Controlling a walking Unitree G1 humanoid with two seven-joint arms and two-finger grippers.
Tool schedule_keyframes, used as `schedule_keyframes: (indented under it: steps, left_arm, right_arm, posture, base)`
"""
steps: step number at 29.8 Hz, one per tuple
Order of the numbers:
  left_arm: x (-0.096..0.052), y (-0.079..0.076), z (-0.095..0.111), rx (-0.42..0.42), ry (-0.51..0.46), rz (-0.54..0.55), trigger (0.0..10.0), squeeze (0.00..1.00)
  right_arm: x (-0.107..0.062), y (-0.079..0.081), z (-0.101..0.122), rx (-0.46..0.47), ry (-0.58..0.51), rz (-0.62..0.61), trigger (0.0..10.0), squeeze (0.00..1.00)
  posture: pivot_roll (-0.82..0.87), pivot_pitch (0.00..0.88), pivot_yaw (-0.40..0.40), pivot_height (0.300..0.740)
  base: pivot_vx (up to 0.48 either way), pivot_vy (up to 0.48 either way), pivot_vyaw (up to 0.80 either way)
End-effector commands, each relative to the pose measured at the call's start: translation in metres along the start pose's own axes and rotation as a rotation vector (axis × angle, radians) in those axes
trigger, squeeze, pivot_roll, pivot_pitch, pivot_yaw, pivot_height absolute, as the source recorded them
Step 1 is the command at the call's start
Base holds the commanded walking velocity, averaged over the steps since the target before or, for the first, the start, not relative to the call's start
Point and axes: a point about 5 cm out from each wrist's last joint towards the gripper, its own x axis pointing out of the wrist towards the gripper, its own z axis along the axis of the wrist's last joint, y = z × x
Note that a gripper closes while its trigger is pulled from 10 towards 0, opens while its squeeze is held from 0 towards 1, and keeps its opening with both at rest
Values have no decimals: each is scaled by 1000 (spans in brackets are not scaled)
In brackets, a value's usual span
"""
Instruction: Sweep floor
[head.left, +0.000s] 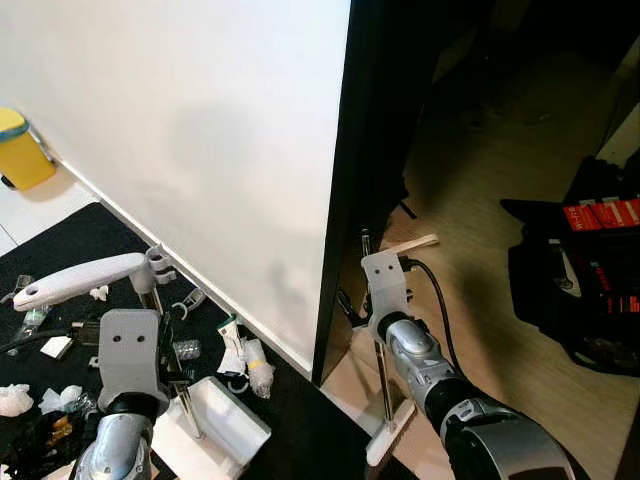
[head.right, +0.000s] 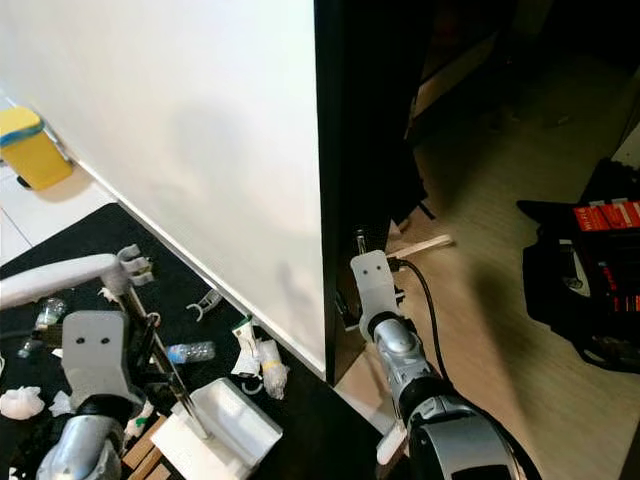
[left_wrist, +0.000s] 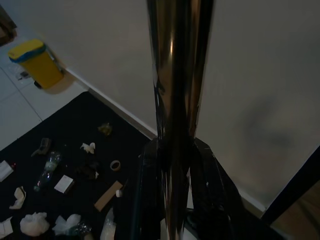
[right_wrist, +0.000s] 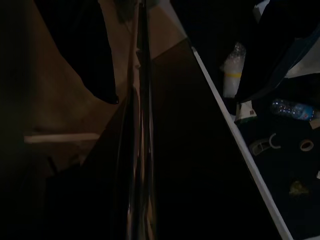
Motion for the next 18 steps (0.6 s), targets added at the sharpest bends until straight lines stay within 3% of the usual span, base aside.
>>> schedule_keyframes:
  steps: [1,7,8,9,10,11,18]
  left_arm:
    - [-6,7,6,25,-16,19,10000,0]
    - [-9,7,7,25,-10,21,10000,0]
    - [-9,8,7,26,-9,22,10000,0]
    - [-9,8,7,26,-9,22,10000,0]
    - [-9,8,8,28,-7,23,10000,0]
    - [-9,9,8,28,-6,24,10000,0]
    - [-9,10,9,31,-4,27,10000,0]
  right_arm:
    - [-2,1,-9,10,48,-2,10000,0]
    - [-2,1,-10,7,51,-5,10000,0]
    - [-2,2,-10,9,48,0,8392,0]
    - [-2,2,-10,9,48,0,8392,0]
    - [-2,3,-9,14,44,4,784,0]
    - [-2,4,-9,15,40,10,0,0]
    - [-2,4,-8,22,34,14,0,0]
  posture:
    - [387,414,34,740]
    - [394,413,38,740]
    - [395,412,39,740]
    - [395,412,39,740]
    - [395,410,39,740]
    - [396,407,39,740]
    - [394,395,37,740]
  base:
    - [0,0,0]
    - [0,0,0]
    - [0,0,0]
    - [0,0,0]
    - [0,0,0]
    - [0,0,0]
    - [0,0,0]
